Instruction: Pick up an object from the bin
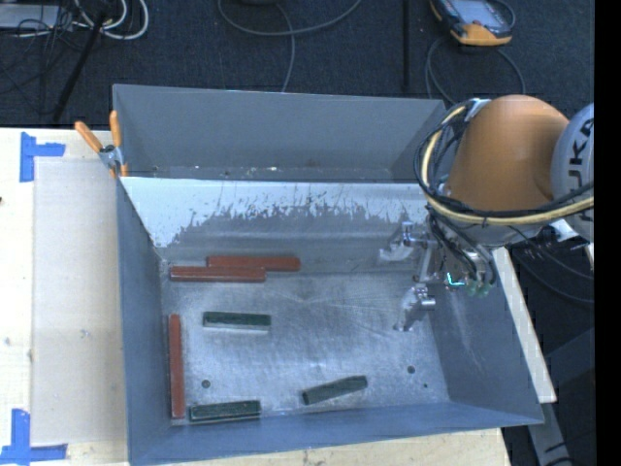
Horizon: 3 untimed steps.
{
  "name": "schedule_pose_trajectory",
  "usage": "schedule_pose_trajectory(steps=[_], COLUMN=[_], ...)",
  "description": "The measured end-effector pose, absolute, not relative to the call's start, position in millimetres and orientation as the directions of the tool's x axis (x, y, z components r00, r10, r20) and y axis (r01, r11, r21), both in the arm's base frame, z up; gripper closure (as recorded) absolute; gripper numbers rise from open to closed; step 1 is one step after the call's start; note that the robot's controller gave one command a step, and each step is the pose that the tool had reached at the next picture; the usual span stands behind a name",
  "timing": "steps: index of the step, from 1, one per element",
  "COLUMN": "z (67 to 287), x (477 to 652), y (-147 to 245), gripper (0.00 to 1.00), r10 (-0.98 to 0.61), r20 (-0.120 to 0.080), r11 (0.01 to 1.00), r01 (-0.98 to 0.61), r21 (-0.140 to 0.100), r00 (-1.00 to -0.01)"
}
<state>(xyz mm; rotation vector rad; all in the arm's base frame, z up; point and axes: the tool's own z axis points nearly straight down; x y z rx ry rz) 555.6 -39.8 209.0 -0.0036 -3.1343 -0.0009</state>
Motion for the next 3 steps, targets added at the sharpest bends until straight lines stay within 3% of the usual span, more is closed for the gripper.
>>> schedule_pose_trajectory(steps=[1, 2, 3], z=[212.1, 171.8, 131.1], x=[557.0, 540.8, 495.9], y=[-39.8, -27.2, 11.7], gripper=[0.0, 0.0, 0.0], r10=[0.001, -0.027, -0.003], r20=[0.001, -0.007, 0.002], r11=[1.0, 1.0, 1.0], r01=[0.001, -0.027, -0.003], r21=[0.0, -0.001, 0.0], r00=[-1.0, -1.0, -1.0])
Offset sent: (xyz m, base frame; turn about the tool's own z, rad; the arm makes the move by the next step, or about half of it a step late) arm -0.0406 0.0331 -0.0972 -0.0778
